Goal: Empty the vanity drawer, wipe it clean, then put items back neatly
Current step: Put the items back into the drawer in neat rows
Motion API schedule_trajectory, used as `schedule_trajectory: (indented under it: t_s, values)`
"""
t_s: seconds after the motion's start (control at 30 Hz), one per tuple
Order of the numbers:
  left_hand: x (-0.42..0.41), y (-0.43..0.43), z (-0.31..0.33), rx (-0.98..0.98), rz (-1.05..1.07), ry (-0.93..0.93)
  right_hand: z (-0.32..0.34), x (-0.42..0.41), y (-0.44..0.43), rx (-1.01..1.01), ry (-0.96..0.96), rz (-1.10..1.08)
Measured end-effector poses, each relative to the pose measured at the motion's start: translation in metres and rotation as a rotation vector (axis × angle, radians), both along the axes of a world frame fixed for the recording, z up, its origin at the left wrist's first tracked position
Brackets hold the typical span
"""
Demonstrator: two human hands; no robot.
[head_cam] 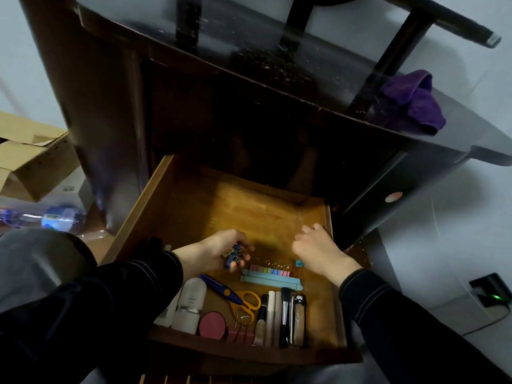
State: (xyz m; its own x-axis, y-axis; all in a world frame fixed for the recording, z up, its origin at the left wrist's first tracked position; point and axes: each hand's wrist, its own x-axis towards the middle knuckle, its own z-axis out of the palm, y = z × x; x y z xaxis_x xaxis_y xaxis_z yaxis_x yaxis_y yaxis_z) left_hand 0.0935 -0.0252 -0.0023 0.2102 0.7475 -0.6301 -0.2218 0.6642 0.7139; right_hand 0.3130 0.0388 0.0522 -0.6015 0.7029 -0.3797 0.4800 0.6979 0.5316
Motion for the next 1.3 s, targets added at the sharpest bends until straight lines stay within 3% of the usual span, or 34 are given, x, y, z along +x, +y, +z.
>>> schedule_trajectory:
  t_s: [0.23,1.0,1.13,1.2,1.3]
  values:
    - [0.0,0.0,0.008,0.003,0.04,-0.01,-0.018,-0.006,0.005,-0.11,-0.106,-0.1]
    - [-0.001,-0.001,0.001,-0.056,0.081,-0.027,-0.019,-0.007,0.002,-0.242,-0.035,-0.163]
    - [-0.003,0.0,0.005,-0.172,0.185,-0.159,-0.016,-0.003,-0.002,-0.197,0.304,-0.246]
    - [-0.005,0.001,0.007,-0.238,0.242,-0.249,-0.017,-0.007,-0.01,-0.18,0.59,-0.29]
    - [-0.005,0.0,0.009,-0.307,0.304,-0.359,-0.027,-0.028,-0.03,-0.32,1.059,-0.465]
